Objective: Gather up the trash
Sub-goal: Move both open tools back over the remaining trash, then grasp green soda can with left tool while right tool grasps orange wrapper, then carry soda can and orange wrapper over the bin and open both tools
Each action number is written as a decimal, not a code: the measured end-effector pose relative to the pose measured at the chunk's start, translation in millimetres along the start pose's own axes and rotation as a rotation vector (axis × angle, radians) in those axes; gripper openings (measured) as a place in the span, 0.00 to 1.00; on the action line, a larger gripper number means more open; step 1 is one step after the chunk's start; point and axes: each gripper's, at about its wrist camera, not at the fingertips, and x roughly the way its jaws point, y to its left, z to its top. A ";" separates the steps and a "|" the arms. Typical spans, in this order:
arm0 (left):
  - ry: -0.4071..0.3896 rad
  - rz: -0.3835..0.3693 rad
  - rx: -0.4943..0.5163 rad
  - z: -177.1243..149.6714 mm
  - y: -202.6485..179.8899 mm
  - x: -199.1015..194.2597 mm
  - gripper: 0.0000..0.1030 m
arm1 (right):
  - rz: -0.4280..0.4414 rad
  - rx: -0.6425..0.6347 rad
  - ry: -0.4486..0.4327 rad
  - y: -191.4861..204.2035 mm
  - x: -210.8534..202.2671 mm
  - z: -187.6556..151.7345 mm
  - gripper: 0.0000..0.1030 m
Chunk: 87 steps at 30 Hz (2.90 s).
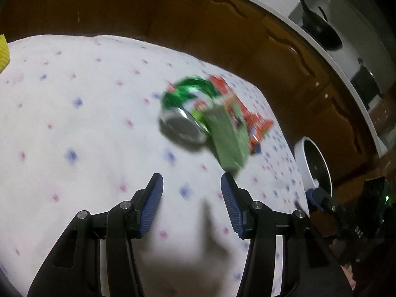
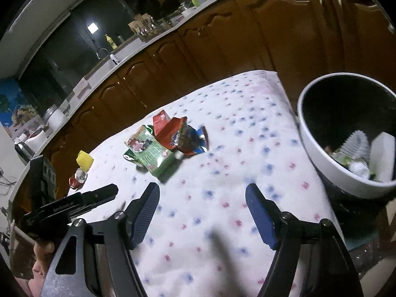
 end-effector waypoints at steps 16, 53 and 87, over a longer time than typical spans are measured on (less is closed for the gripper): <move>0.045 -0.069 -0.098 82.6 45.5 71.1 0.47 | 0.029 0.035 0.013 21.0 77.9 49.7 0.57; -0.025 -0.040 0.179 -29.0 -31.1 -19.9 0.07 | -0.044 0.016 -0.084 -12.8 -29.8 -4.6 0.05; -0.060 -0.151 0.371 -48.7 -101.6 -36.4 0.28 | -0.025 0.023 -0.140 -10.2 -74.1 -19.4 0.05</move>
